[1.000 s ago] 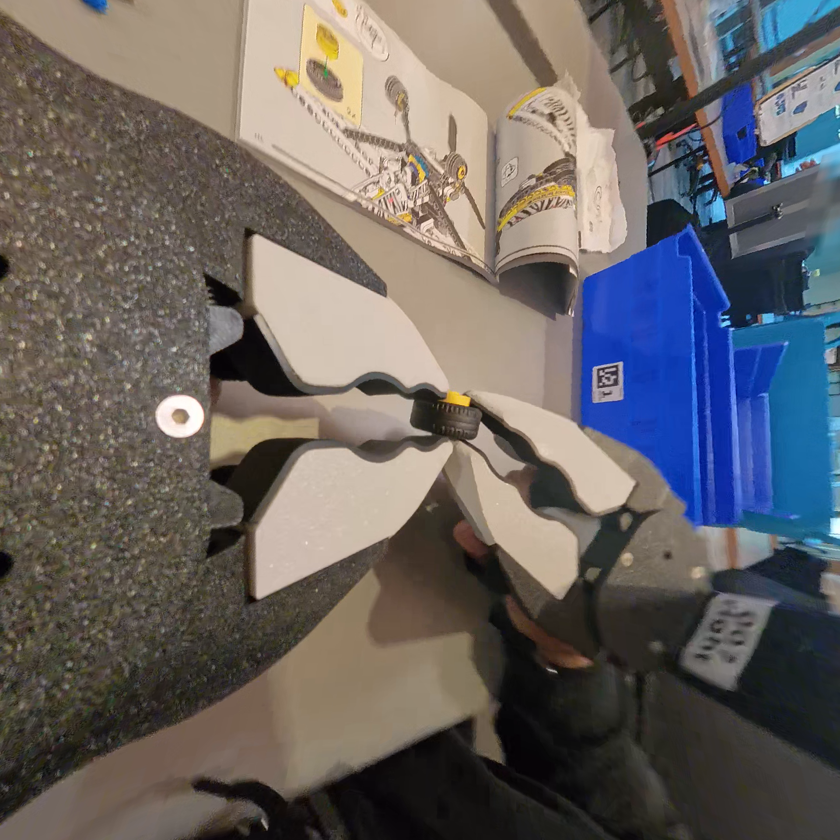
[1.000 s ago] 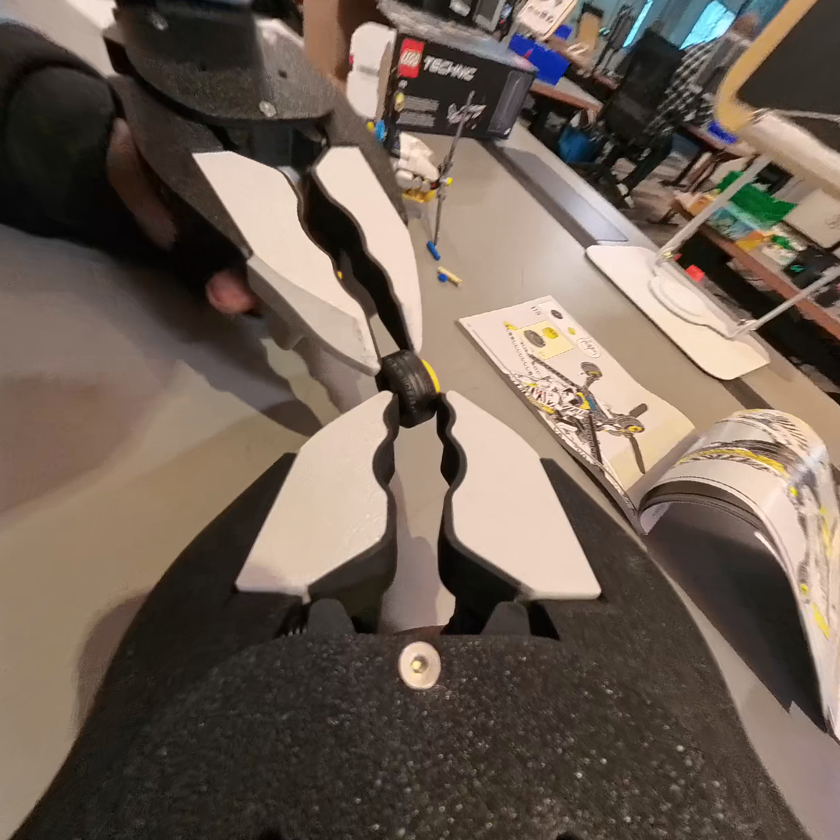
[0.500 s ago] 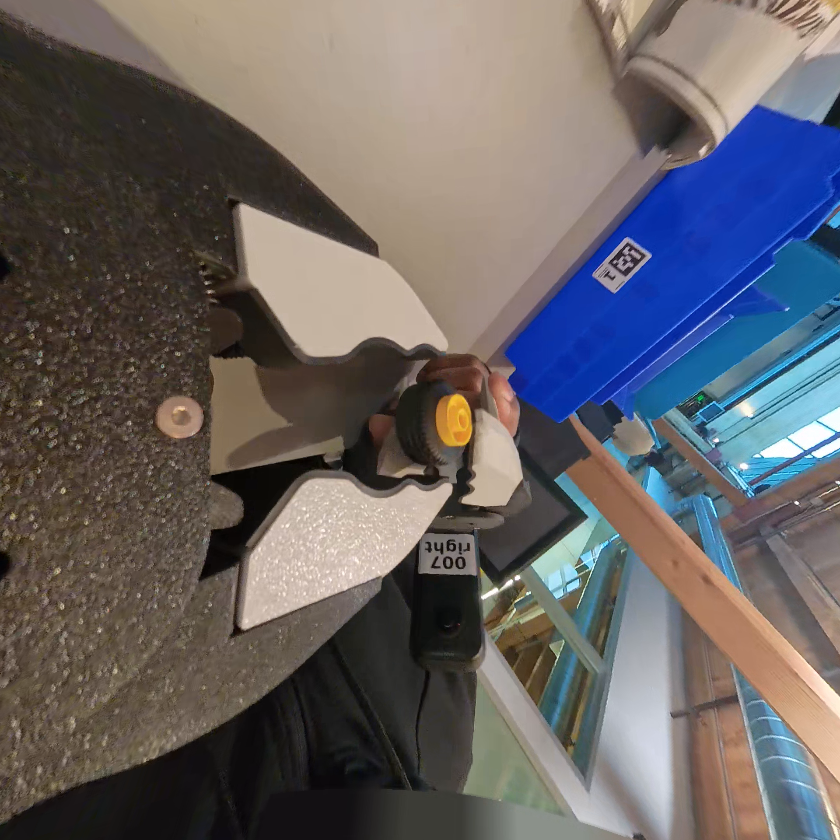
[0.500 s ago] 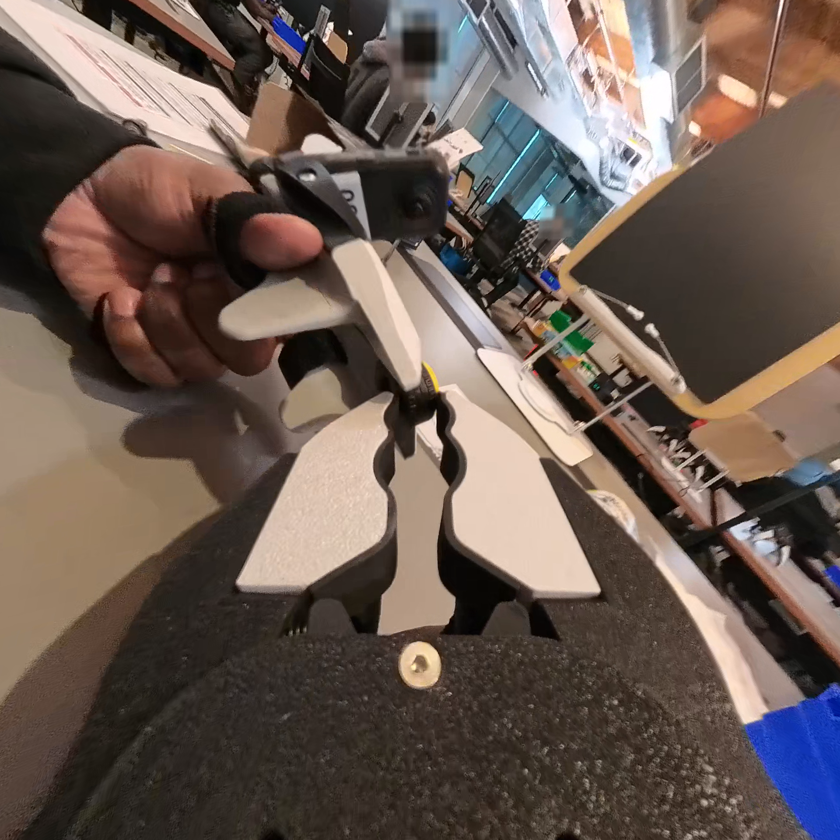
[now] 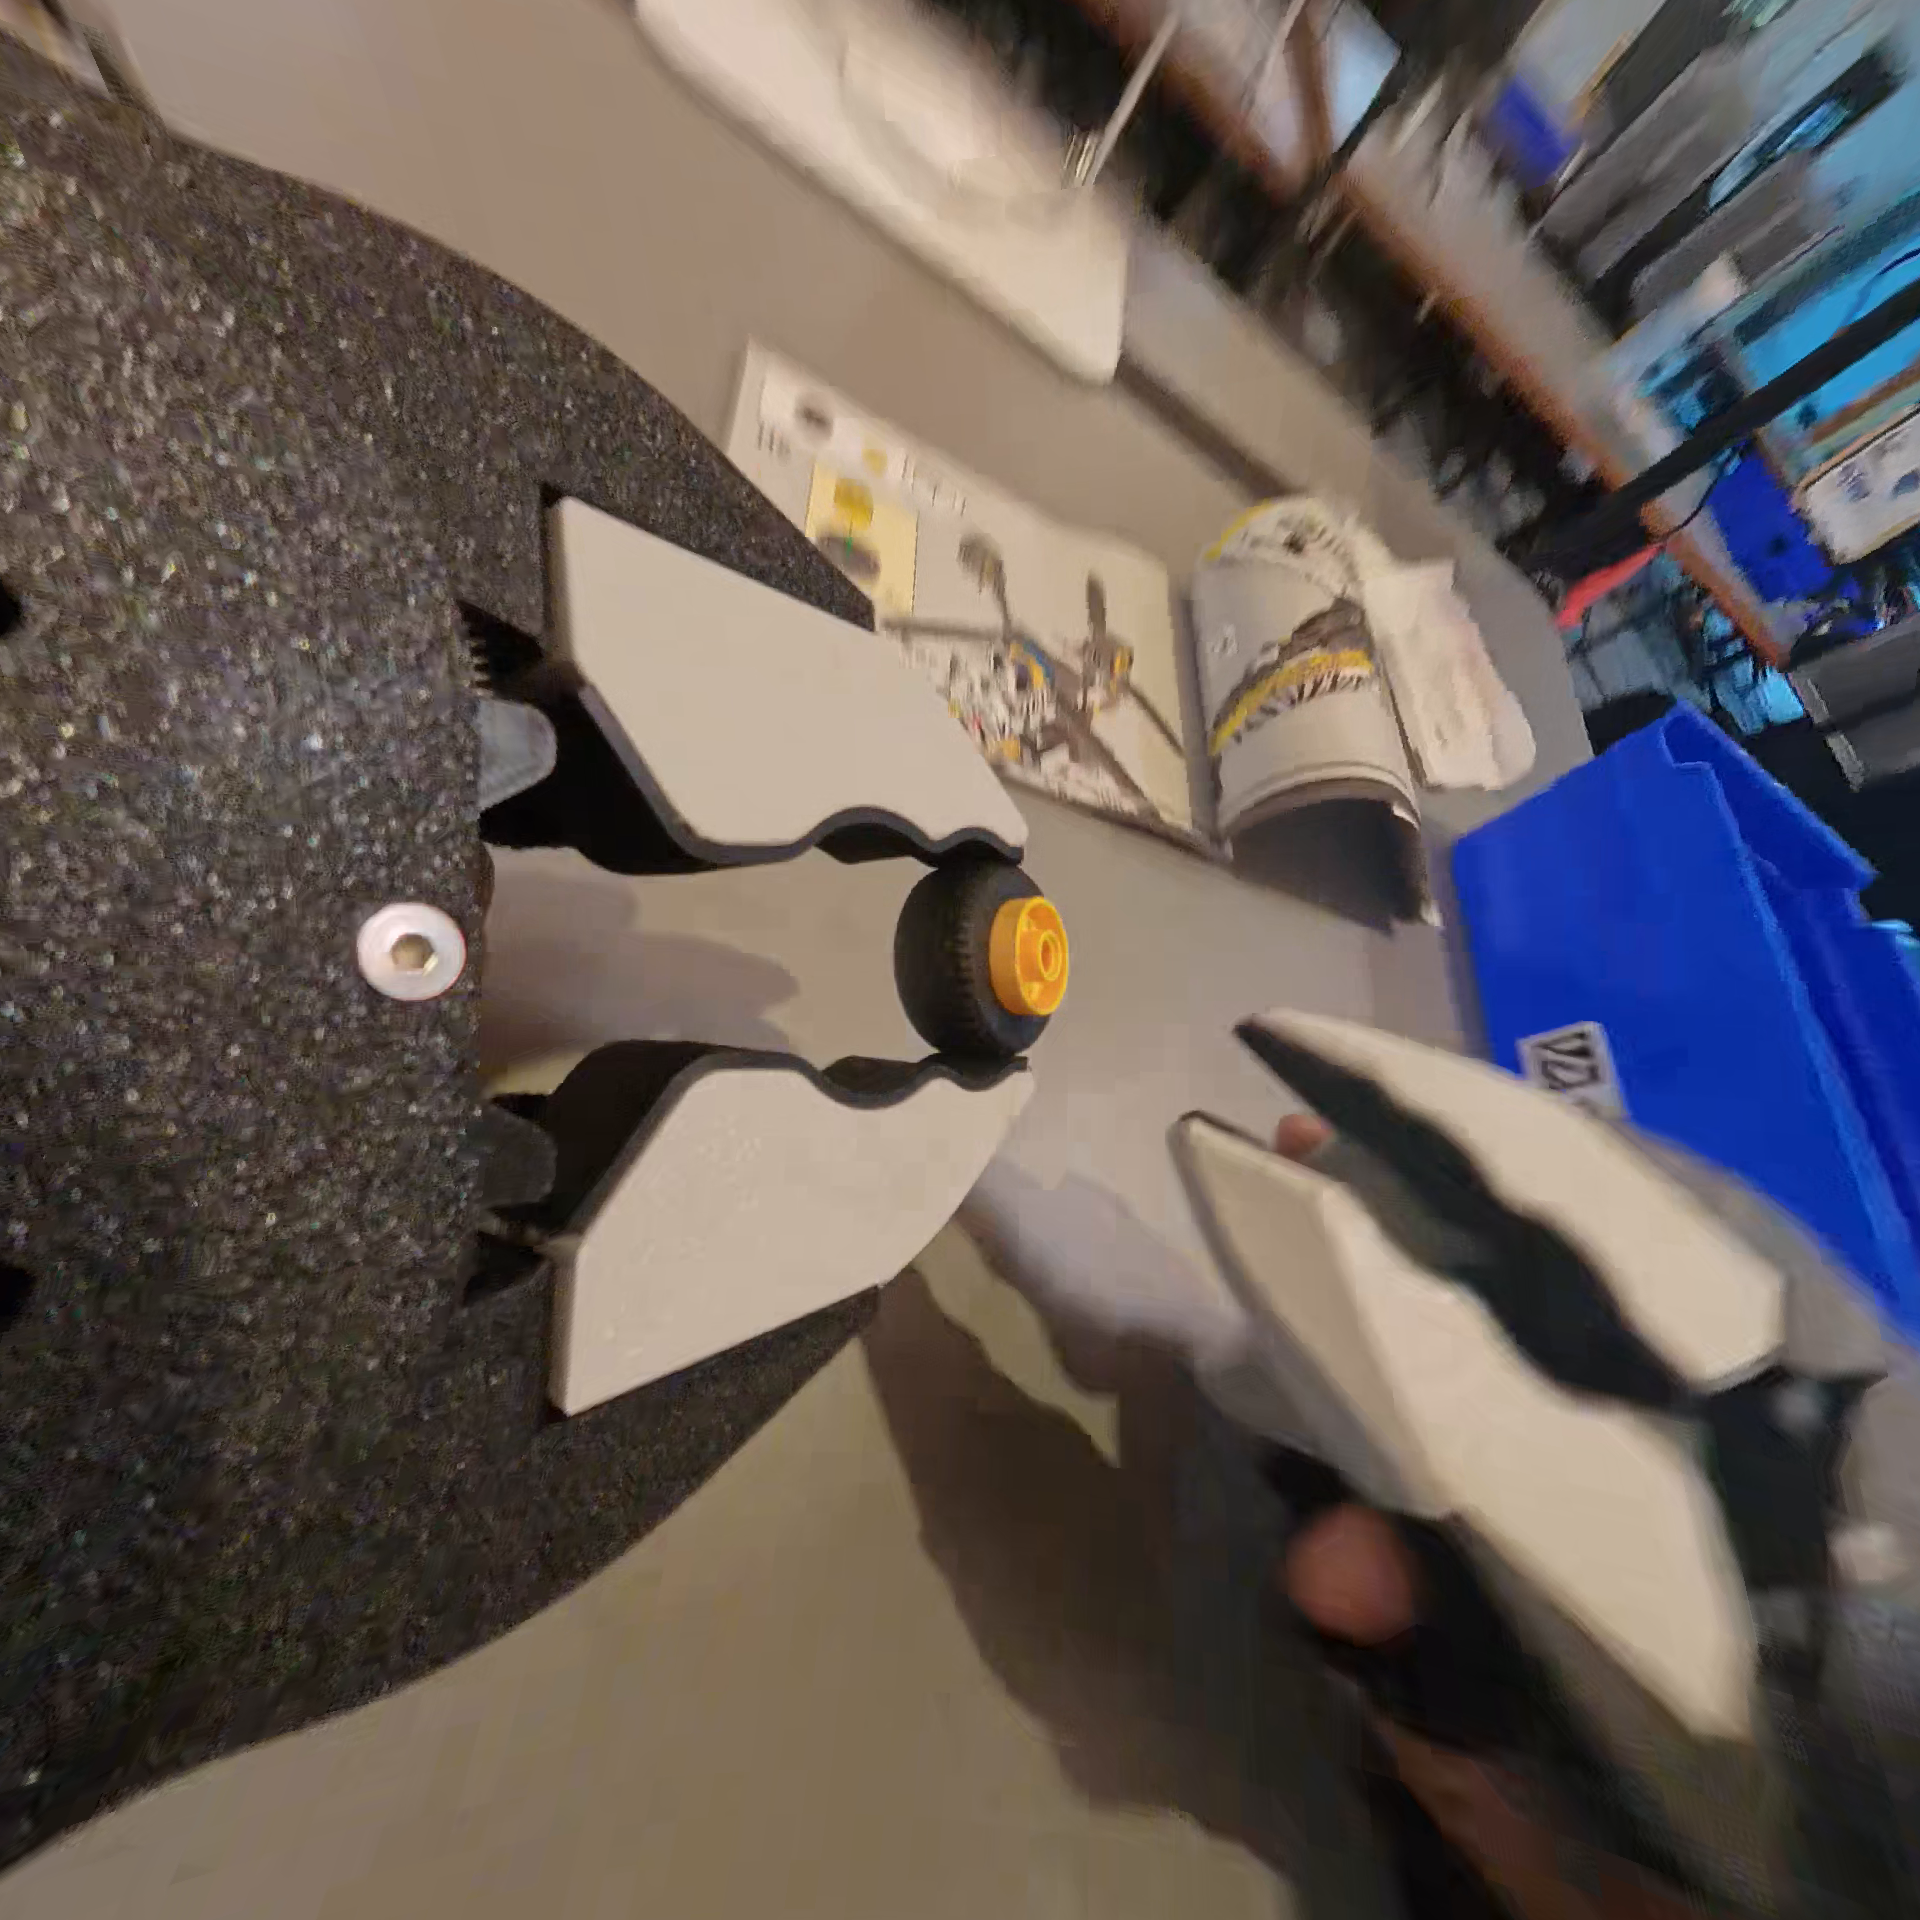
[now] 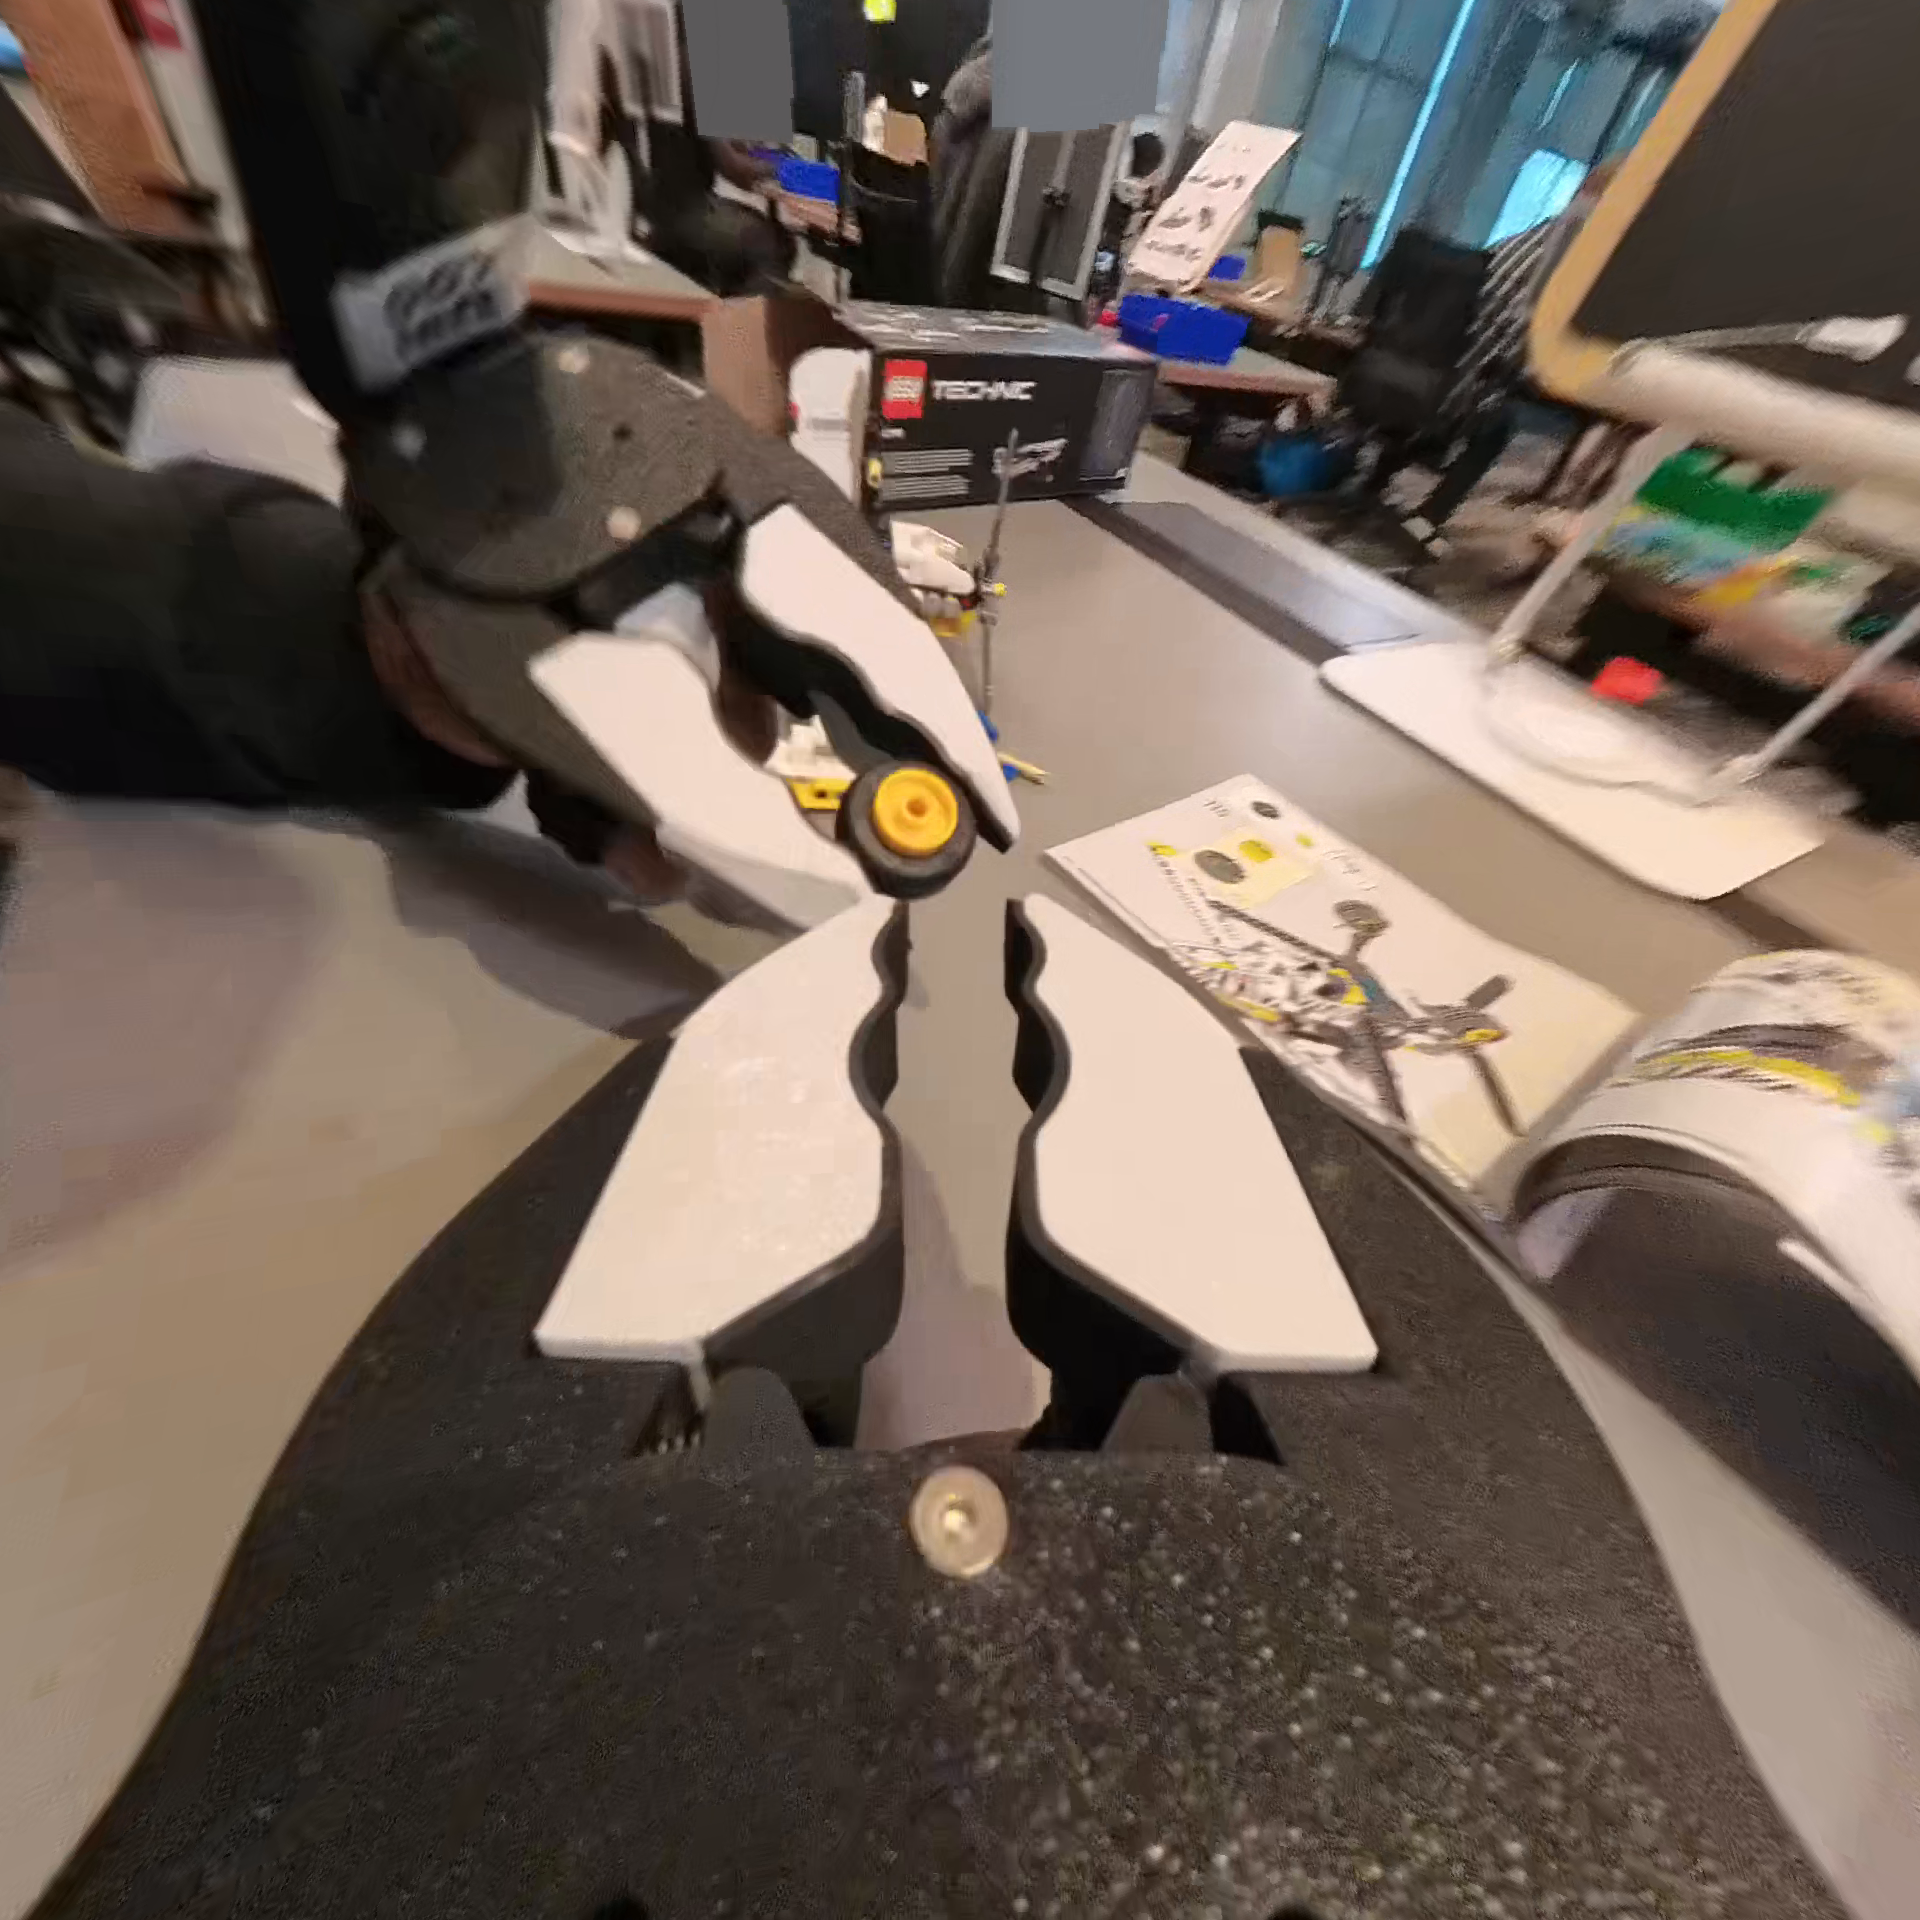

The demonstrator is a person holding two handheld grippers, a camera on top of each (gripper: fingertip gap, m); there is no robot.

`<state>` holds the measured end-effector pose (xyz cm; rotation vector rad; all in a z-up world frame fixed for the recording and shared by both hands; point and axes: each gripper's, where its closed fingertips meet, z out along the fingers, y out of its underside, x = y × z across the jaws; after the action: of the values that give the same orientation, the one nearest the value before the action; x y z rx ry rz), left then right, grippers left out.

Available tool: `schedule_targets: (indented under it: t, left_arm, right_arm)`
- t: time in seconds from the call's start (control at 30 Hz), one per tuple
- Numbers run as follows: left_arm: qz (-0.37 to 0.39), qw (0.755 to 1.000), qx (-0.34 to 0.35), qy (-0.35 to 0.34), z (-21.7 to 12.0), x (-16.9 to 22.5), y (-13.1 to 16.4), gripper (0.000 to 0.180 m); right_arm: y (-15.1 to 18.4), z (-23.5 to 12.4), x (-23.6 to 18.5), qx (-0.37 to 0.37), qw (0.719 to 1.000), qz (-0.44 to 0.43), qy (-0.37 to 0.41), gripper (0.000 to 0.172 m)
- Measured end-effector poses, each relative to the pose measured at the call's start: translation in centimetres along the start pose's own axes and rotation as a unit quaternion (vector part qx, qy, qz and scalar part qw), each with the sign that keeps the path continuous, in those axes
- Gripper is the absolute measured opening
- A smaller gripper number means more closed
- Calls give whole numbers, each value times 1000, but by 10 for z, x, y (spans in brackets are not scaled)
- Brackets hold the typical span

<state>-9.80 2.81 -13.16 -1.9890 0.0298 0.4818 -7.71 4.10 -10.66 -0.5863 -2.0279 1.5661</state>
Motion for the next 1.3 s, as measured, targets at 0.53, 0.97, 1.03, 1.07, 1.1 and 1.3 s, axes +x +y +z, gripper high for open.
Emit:
schedule_targets:
  t: [0.53,0.97,1.03,1.07,1.1,1.3]
  left_arm:
    - [270,955,-78,-94,8,13,4,35]
    - [300,943,-113,-90,10,22,16,34]
    - [308,942,-105,-78,12,26,18,34]
    - [322,939,-98,-74,12,27,18,34]
    - [333,936,-89,-71,12,29,17,34]
    - [321,945,-50,-46,12,33,15,34]
  right_arm:
    - [16,18,-18,-67,996,-34,-48,17]
    - [33,20,-24,-114,989,-64,-66,17]
    - [37,18,-25,-115,988,-62,-81,17]
    - [39,17,-25,-114,988,-53,-95,17]
    - [40,16,-26,-112,987,-43,-108,17]
    - [40,12,-27,-107,982,-29,-155,17]
